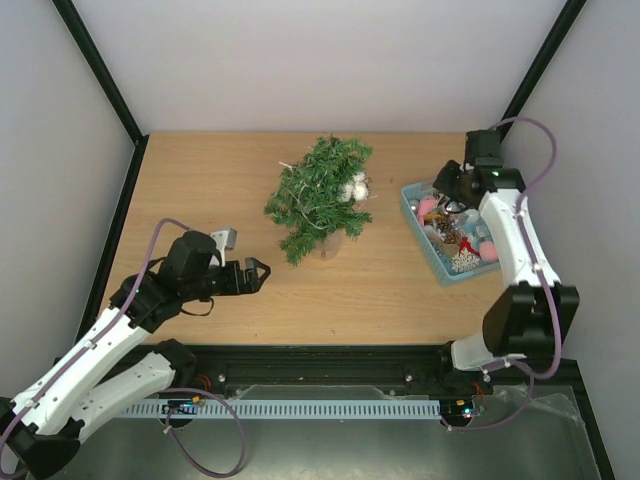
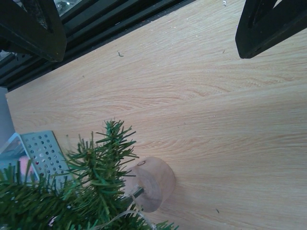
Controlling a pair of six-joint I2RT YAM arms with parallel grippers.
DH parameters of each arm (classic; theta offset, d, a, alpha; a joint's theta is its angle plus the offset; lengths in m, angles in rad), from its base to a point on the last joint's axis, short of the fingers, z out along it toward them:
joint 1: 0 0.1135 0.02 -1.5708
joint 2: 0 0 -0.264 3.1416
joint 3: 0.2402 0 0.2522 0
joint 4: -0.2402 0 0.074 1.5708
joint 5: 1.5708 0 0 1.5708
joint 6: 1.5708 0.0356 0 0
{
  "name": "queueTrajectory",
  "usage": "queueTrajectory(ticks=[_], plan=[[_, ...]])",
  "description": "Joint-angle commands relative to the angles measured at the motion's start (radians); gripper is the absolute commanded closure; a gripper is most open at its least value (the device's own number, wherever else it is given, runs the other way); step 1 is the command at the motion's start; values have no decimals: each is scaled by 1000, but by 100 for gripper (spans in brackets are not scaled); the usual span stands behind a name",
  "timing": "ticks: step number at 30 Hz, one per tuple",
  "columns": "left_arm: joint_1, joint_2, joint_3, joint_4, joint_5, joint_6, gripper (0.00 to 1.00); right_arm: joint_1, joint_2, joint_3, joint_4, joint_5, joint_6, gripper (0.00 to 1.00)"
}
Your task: Decorate the small christmas tree
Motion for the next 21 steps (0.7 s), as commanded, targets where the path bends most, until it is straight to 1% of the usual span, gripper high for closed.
queueTrajectory(ticks=[1,3,9,13,16,21], plan=[[6,-32,47,-43,17,-9,1,-5,-154,1,-65,-44,29,99],[5,-39,63,-36,46,1,1,-4,-214,5,-87,-81,41,99],[6,-49,151,-14,153,58,1,-4,-375,-4,-156,-264,96,99],[3,-41,212,-17,189,100,2,-4,-459,-32,-191,-427,156,99],[-10,-19,261,-18,187,121,7,-3,-510,-61,-229,-529,184,99],[-80,25,379,-31,129,145,7,-1,-567,-90,-325,-615,183,99]])
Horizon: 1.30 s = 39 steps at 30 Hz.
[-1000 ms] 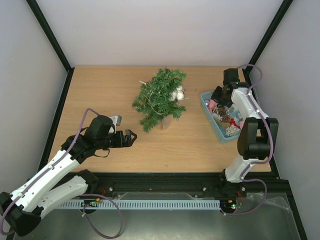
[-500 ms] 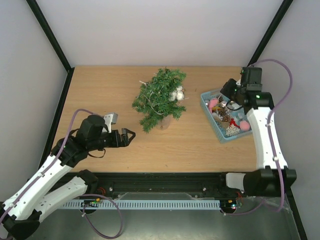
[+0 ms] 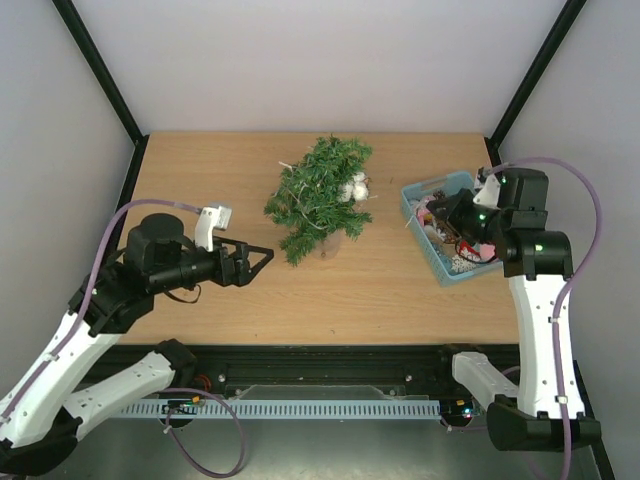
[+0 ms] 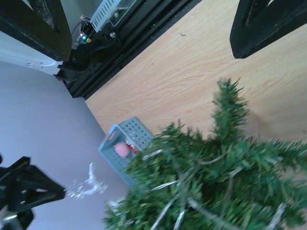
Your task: Decorate the small christmas tree
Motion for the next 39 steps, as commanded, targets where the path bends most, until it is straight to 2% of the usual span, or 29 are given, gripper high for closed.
queueTrajectory(ticks=[1,5,10,14,18,22,26,30,36,39], plan=[[-63,40,110,-11,-35,51,7,-2,-41,-37,-142,-152,16,99],[-166,95,154,-9,-100,60,8,8,-41,-52,-182,-188,-8,99],[-398,182,199,-13,-285,43,8,35,9,18,-223,-191,-11,99],[-614,279,253,-37,-507,13,9,42,55,83,-289,-195,-23,99],[-827,427,383,-139,-787,-41,12,47,85,87,-369,-228,-34,99],[-933,534,449,-172,-955,-67,15,67,107,85,-442,-262,-33,99],[-967,597,459,-133,-1024,-48,16,72,117,84,-510,-286,-59,99],[-972,651,432,-73,-1046,-10,16,99,111,49,-511,-335,6,99],[-967,669,349,87,-1068,99,13,161,148,94,-512,-336,53,99],[-912,652,283,182,-1002,141,12,170,162,107,-511,-328,52,99]])
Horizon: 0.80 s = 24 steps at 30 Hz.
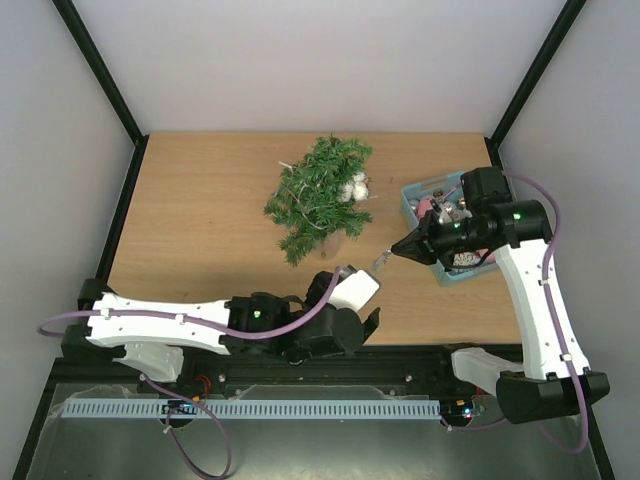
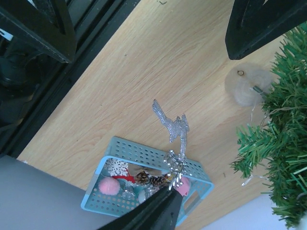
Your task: Decorate the small christmas tree
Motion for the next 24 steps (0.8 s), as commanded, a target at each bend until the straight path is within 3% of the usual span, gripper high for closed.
queueTrajectory(ticks=[1,6,18,24], plan=[[60,-23,-88,178,41,96,12,15,24,37,-61,-30,25,99],[111,-1,-135,262,88,156,11,17,26,30,-61,-30,12,99],[160,105,-55,283,88,248,12,16,50,28,-59,-38,-21,99],[186,107,-58,278,80,254,20,16,63,36,-59,-47,-34,99]])
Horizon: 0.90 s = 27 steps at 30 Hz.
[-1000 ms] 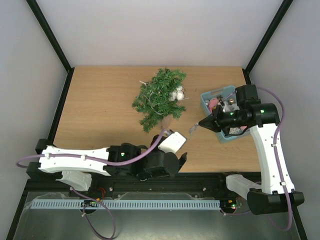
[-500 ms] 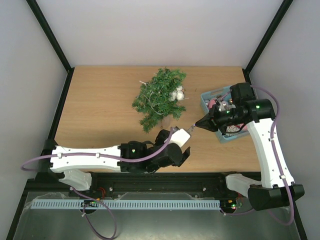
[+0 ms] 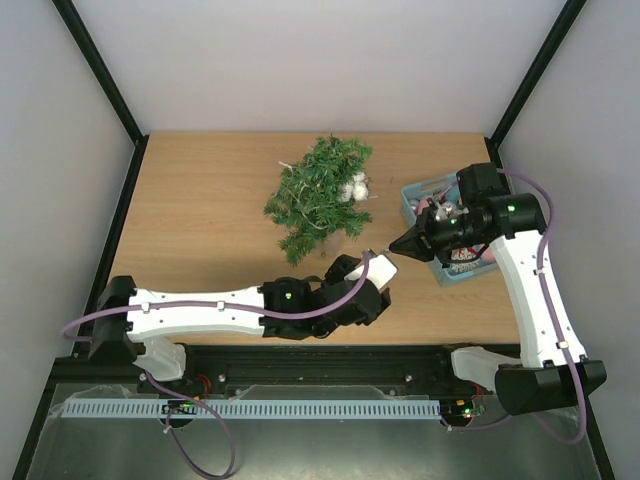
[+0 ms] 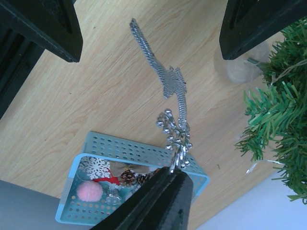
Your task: Decorate the small christmas tree
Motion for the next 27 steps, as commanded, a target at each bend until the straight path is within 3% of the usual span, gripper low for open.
queueTrajectory(ticks=[1,6,9,13,18,27], plan=[[23,-3,29,12,-15,24,23,5,13,25,-56,-38,-19,99],[39,1,25,11,-15,35,41,6,19,21,-54,-39,-29,99],[45,6,26,12,-7,46,65,6,26,25,-54,-40,-31,99],[47,9,28,5,-5,51,81,7,34,32,-49,-43,-30,99],[49,4,21,3,-4,58,92,5,42,37,-44,-50,-26,99],[49,-3,24,0,26,59,98,6,61,56,-25,-67,-20,92]])
